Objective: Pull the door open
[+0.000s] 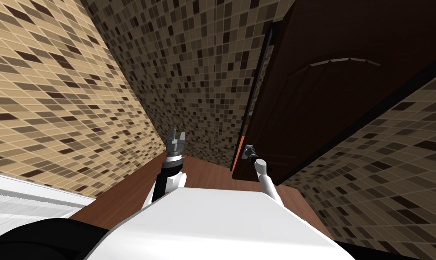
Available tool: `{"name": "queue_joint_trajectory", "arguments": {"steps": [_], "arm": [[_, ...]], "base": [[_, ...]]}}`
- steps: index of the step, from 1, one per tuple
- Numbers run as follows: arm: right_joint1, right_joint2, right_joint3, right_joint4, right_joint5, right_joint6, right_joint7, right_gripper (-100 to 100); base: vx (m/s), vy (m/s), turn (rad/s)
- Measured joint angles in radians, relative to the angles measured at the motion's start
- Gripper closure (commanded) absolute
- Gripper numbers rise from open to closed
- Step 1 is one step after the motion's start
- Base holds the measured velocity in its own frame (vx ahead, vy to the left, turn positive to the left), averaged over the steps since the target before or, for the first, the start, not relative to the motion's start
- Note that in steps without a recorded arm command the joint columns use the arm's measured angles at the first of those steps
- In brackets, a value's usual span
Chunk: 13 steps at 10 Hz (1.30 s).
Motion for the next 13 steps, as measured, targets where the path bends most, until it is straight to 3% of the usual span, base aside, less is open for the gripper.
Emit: {"name": "queue_joint_trajectory", "arguments": {"steps": [2,3,4,5,6,8,9,10,12,13], "arm": [[-0.012,-0.011,-0.003,0.035,-0.108,0.011,0.058,100],[0.007,-0.003,0.002,0.001,-0.062,0.015,0.021,100],[0.014,0.007,0.003,-0.017,-0.046,0.023,-0.025,100],[0.001,0.000,-0.003,0.009,-0.097,0.031,-0.003,100],[0.001,-0.001,-0.006,0.009,-0.116,0.043,-0.006,100],[0.015,0.008,-0.013,0.001,-0.173,0.068,0.000,100],[0.020,0.003,-0.008,-0.011,-0.158,0.076,-0.037,100],[0.009,0.003,-0.011,0.002,-0.169,0.076,-0.039,100],[0.015,0.001,-0.012,-0.007,-0.196,0.094,-0.066,100],[0.020,-0.006,-0.002,-0.022,-0.172,0.093,-0.105,100]], "base": [[-0.025,-0.016,0.015],[-0.030,-0.024,-0.003],[-0.041,-0.027,0.027],[-0.057,-0.033,0.022],[-0.048,-0.022,0.001],[-0.049,-0.034,0.005],[-0.024,-0.011,-0.010],[-0.044,-0.022,0.017],[-0.028,-0.019,0.003],[0.000,0.000,0.000]]}}
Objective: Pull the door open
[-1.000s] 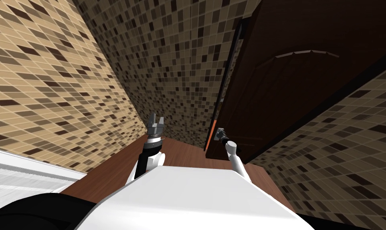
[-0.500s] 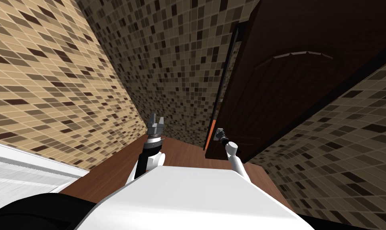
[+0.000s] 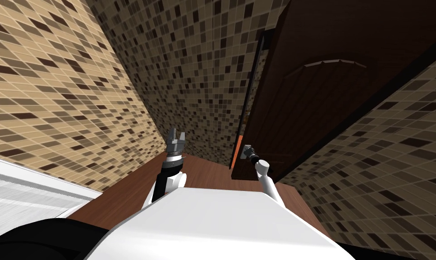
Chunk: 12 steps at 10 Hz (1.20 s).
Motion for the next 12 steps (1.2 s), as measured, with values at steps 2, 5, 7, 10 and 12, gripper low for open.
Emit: {"name": "queue_joint_trajectory", "arguments": {"steps": [2,5,7,10,12], "arm": [[-0.007,0.013,-0.011,0.017,-0.034,0.000,0.043,100],[-0.019,0.007,-0.035,0.052,-0.085,0.021,0.103,100],[-0.002,0.009,-0.018,0.021,-0.051,0.013,0.064,100],[-0.012,0.002,-0.018,-0.014,-0.100,0.040,0.031,-100],[-0.009,0.024,-0.025,-0.005,-0.165,0.066,0.047,-100]], "base": [[0.002,0.001,0.001],[0.000,0.002,0.000],[-0.026,-0.007,0.009],[-0.080,-0.027,0.022],[-0.096,-0.001,0.024]]}}
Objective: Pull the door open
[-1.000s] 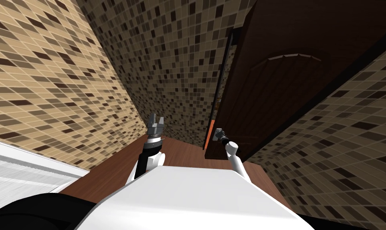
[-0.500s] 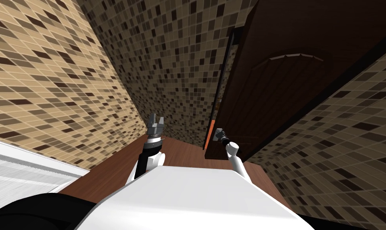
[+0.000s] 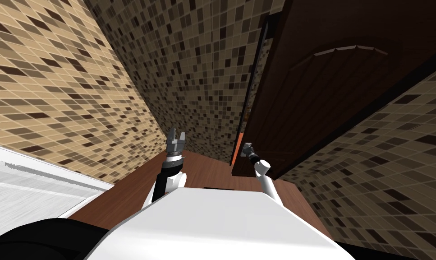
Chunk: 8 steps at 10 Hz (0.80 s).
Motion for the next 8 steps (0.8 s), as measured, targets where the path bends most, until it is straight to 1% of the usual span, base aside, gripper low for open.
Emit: {"name": "queue_joint_trajectory", "arguments": {"steps": [1,2,4,5,8], "arm": [[0.012,0.002,-0.001,-0.007,-0.024,0.016,-0.013,-100],[0.016,0.003,-0.005,-0.013,-0.043,0.020,-0.030,-100],[0.031,0.014,-0.017,-0.021,-0.089,0.024,-0.049,-100],[0.042,0.020,-0.023,-0.024,-0.114,0.029,-0.058,-100],[0.060,0.049,-0.038,-0.031,-0.195,0.054,-0.075,-100]], "base": [[-0.098,-0.013,-0.059],[-0.089,-0.034,-0.052],[-0.094,-0.042,-0.044],[-0.102,-0.059,-0.016],[-0.094,-0.027,-0.013]]}}
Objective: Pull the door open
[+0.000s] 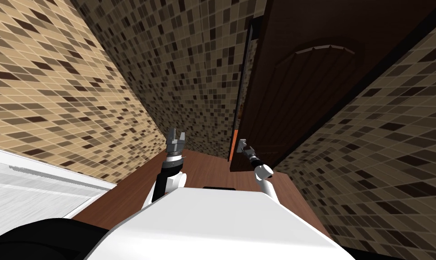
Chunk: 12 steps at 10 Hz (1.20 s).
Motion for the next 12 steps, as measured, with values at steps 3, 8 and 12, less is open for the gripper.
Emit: {"name": "queue_joint_trajectory", "arguments": {"steps": [3,8,12], "arm": [[0.009,0.036,-0.015,0.000,-0.074,0.025,-0.009,-100],[0.019,0.057,-0.033,0.002,-0.138,0.048,-0.015,-100],[0.023,0.005,-0.060,0.009,-0.151,0.062,-0.023,-100]], "base": [[-0.085,-0.021,-0.011],[0.016,0.001,0.017],[0.189,0.022,0.058]]}}
